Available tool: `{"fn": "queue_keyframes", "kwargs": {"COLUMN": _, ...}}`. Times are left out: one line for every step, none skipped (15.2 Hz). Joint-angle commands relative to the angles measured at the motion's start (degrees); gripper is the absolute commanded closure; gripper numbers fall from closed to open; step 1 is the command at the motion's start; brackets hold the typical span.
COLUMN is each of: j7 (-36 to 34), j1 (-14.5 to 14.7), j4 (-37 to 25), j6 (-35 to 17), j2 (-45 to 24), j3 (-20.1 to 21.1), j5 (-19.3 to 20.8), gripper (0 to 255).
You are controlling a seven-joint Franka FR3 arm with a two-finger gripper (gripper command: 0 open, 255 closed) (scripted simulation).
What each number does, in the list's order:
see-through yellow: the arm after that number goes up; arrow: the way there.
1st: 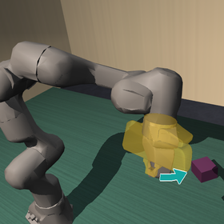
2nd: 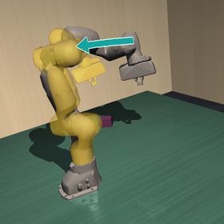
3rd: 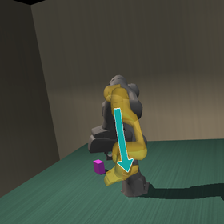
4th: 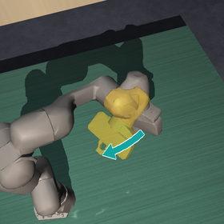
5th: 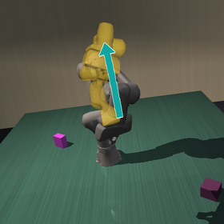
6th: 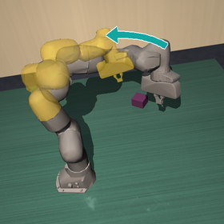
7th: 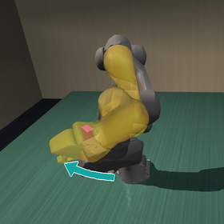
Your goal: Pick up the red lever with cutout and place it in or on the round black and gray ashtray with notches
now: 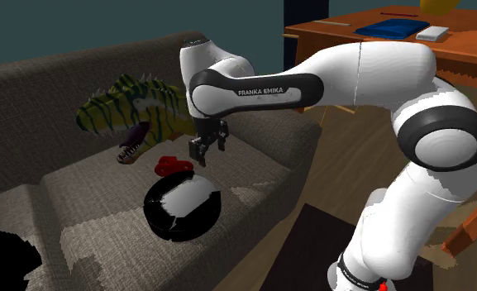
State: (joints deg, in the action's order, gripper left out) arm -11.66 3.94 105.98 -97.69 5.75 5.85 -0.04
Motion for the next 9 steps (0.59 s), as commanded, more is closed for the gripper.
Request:
{"fn": "queue_keyframes", "kwargs": {"j7": -0.6, "j1": 0.4, "j4": -4.6, "j6": 0.2, "j2": -4.5, "j3": 0.6, "j5": 0.2, "gripper": 0}}
{"fn": "queue_keyframes", "kwargs": {"j7": -0.9, "j1": 0.6, "j4": -7.2, "j6": 0.5, "j2": -6.9, "j3": 0.8, "j5": 0.4, "gripper": 0}}
{"fn": "queue_keyframes", "kwargs": {"j7": -1.1, "j1": 0.9, "j4": -10.0, "j6": 1.0, "j2": -9.3, "j3": 1.0, "j5": 0.6, "gripper": 0}}
{"fn": "queue_keyframes", "kwargs": {"j7": -1.4, "j1": 1.2, "j4": -12.9, "j6": 1.5, "j2": -11.7, "j3": 1.3, "j5": 0.8, "gripper": 0}}
{"fn": "queue_keyframes", "kwargs": {"j7": -1.7, "j1": 1.5, "j4": -15.9, "j6": 2.1, "j2": -14.2, "j3": 1.5, "j5": 1.1, "gripper": 0}}
{"fn": "queue_keyframes", "kwargs": {"j7": -1.9, "j1": 1.8, "j4": -19.1, "j6": 2.8, "j2": -16.8, "j3": 1.6, "j5": 1.3, "gripper": 0}}
{"fn": "queue_keyframes", "kwargs": {"j7": -2.2, "j1": 2.2, "j4": -22.5, "j6": 3.6, "j2": -19.4, "j3": 1.8, "j5": 1.6, "gripper": 0}}
{"fn": "queue_keyframes", "kwargs": {"j7": -2.4, "j1": 2.6, "j4": -26.1, "j6": 4.5, "j2": -22.1, "j3": 2.0, "j5": 1.9, "gripper": 0}}
{"fn": "queue_keyframes", "kwargs": {"j7": -2.6, "j1": 3.0, "j4": -30.0, "j6": 5.7, "j2": -25.0, "j3": 2.1, "j5": 2.2, "gripper": 0}}
